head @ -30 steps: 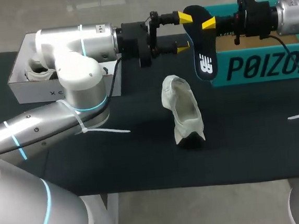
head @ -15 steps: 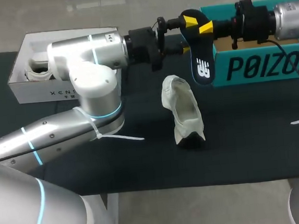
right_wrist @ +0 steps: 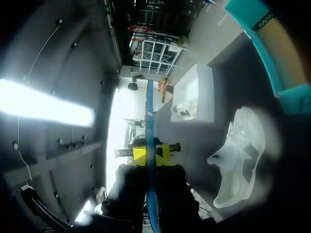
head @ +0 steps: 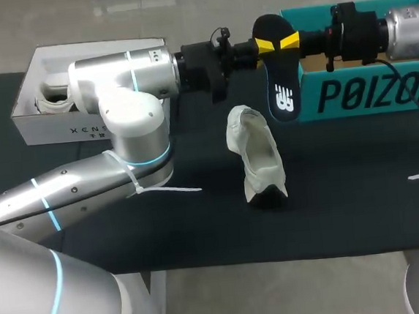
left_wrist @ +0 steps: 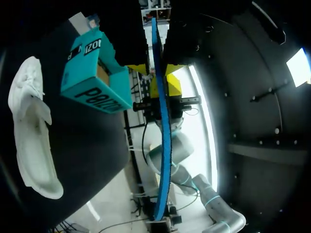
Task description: Take the shoe out of the shoebox, open the shoe tongue, remove and reinsert the insole, then place the shoe into the shoebox
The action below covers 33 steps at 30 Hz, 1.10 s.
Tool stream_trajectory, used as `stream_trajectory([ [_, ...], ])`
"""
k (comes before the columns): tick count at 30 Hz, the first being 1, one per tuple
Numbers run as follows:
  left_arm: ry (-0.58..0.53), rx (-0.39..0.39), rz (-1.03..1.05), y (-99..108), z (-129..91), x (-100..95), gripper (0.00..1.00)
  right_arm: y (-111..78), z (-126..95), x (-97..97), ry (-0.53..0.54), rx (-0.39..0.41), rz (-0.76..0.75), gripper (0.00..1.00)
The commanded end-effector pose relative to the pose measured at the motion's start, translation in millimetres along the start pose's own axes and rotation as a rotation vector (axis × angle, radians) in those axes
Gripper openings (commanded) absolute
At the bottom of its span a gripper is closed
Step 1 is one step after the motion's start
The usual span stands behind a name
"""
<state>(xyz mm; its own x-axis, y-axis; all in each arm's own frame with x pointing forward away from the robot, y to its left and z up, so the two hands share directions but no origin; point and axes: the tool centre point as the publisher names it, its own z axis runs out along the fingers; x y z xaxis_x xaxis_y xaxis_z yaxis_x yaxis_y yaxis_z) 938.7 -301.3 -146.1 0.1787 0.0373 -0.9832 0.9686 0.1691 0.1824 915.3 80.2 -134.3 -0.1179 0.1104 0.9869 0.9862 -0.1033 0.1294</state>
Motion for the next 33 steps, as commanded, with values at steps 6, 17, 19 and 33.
stream_trajectory([
  [6,0.011,-0.008,-0.046,-2,7,3.7,0.0,-3.2,0,-3.2,0.006,0.0,0.011,0.0],
  [17,0.078,0.011,-0.101,5,-13,-7.6,0.0,-40.4,-25,-27.1,-0.325,0.021,0.134,1.0],
  [19,0.1,0.013,-0.114,6,-17,-6.9,0.0,-50.4,-32,-33.3,-0.377,0.011,0.16,1.0],
  [33,0.145,0.0,-0.177,7,-35,4.7,0.0,-88.1,-89,-44.3,-0.584,0.021,0.076,1.0],
])
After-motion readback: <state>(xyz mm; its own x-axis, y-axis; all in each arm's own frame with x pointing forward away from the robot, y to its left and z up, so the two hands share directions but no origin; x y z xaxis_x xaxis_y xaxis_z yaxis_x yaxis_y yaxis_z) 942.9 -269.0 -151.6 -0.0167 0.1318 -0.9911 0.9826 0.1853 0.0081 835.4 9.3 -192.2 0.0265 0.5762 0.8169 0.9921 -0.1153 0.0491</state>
